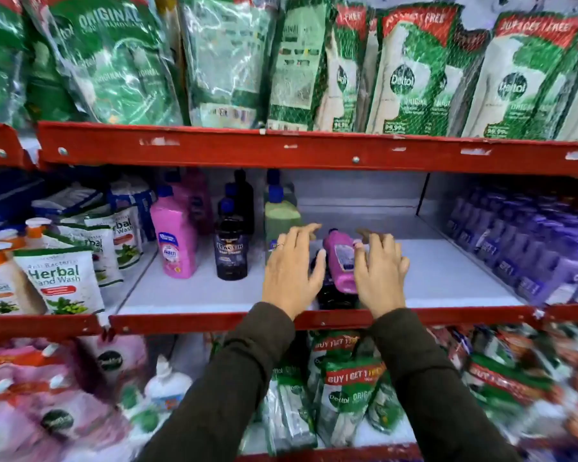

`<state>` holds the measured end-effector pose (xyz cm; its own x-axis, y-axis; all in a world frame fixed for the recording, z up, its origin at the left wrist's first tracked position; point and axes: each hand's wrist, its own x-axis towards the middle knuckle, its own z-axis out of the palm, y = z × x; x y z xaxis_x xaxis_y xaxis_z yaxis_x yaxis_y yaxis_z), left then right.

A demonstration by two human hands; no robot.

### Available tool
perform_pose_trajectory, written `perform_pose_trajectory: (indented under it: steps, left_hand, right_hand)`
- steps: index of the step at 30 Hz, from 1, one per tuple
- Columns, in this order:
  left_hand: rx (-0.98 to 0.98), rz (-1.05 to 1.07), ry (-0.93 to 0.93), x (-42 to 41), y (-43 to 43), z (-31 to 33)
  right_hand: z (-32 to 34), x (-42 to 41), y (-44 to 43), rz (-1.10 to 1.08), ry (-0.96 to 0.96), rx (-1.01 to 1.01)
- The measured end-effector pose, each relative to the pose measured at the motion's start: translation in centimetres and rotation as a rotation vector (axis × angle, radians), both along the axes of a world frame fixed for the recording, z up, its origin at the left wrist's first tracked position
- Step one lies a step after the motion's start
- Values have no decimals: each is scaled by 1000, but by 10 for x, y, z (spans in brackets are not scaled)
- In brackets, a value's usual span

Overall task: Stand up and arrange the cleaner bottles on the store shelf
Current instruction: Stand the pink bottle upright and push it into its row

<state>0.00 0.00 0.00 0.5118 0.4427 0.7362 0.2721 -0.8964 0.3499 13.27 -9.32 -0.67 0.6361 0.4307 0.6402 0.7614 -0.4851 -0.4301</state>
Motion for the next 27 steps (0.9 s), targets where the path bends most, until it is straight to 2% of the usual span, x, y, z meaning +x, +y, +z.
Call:
perform_pose_trajectory:
  steps: [4,6,9,11,15,21,24,27]
  left_hand:
    - [-413,1,223,42,9,-7]
    - [-568,17,342,60,14,-11]
    - [-729,-11,403,79,21,-14]
    - [-829,-21,371,88,24,-16]
    - [-907,-48,276,95,24,-24]
    - [-1147,-151,-61,93,15,-33]
    - [-1169,-240,-179,78,6,-29]
    - [-1114,-313,-246,51,1,-23]
  right_hand:
    - [-7,33,11,-65,319,-257]
    - [-12,44,16,-44,426,-368]
    - [-18,57,24,12,505,-429]
    - [-20,62,25,73,540,-366]
    - [-20,68,20,164,650,-174]
    - [-22,66,4,265,844,154]
    - [-20,56,-7,364,960,354]
    - [-15,38,-14,468,982,444]
